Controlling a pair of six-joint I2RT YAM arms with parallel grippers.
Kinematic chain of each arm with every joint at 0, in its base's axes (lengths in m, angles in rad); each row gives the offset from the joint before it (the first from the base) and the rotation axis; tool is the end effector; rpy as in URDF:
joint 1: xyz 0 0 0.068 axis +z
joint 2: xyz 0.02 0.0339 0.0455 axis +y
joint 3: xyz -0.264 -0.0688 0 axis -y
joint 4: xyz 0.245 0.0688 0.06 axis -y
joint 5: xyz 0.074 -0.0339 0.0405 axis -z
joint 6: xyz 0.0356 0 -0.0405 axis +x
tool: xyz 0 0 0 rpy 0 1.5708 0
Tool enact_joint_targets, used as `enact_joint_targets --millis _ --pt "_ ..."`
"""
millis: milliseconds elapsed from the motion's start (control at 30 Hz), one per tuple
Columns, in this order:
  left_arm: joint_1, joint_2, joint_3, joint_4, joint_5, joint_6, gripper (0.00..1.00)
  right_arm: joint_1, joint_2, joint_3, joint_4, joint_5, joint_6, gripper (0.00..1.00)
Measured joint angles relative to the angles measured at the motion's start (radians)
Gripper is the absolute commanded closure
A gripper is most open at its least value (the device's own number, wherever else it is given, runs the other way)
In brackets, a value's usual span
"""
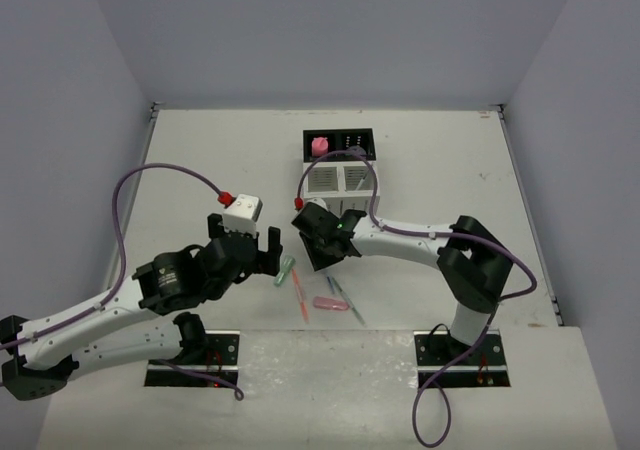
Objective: Sort the stationery into containers
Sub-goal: Pick up the pen from the center of the board.
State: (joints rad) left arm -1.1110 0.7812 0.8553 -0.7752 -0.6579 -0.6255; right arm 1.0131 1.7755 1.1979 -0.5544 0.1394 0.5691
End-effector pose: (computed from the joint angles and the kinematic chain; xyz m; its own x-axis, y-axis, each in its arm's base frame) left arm 0.0863 -0.1252 0.3115 -0.5258 0.0179 -0.8504 0.2392 0.9626 -0.1277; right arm 0.1937 0.3012 0.1896 -0.8395 -0.3376 -0.4257 -0.4233 0.8976 0.1230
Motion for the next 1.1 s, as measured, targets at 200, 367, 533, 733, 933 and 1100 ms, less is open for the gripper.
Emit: enact_joint_targets --millis 200,367,533,733,933,1100 --pt "0.0 -0.027 -0.002 0.012 0.0 0.005 0.0 0.001 0.064 0.013 -0.017 0.011 0.008 0.71" --pt "0.0 -0.027 -0.003 0.012 0.002 0.01 0.0 0.001 0.069 0.014 -0.029 0.029 0.017 0.73" --pt "0.0 -0.026 -0.003 0.013 0.006 0.013 0.0 0.001 0.076 0.022 -0.043 0.044 0.024 0.76" --pt "0.0 -0.027 -0.003 0.017 0.008 0.018 0.0 0.001 0.121 0.046 -0.059 0.058 0.037 0.8" --pt "0.0 -0.029 -0.003 0.025 0.011 0.018 0.0 0.001 0.137 0.066 -0.061 0.059 0.042 1.0" --pt "0.0 -0.033 -0.003 0.027 0.011 0.018 0.0 0.001 0.138 0.069 -0.065 0.058 0.047 1.0"
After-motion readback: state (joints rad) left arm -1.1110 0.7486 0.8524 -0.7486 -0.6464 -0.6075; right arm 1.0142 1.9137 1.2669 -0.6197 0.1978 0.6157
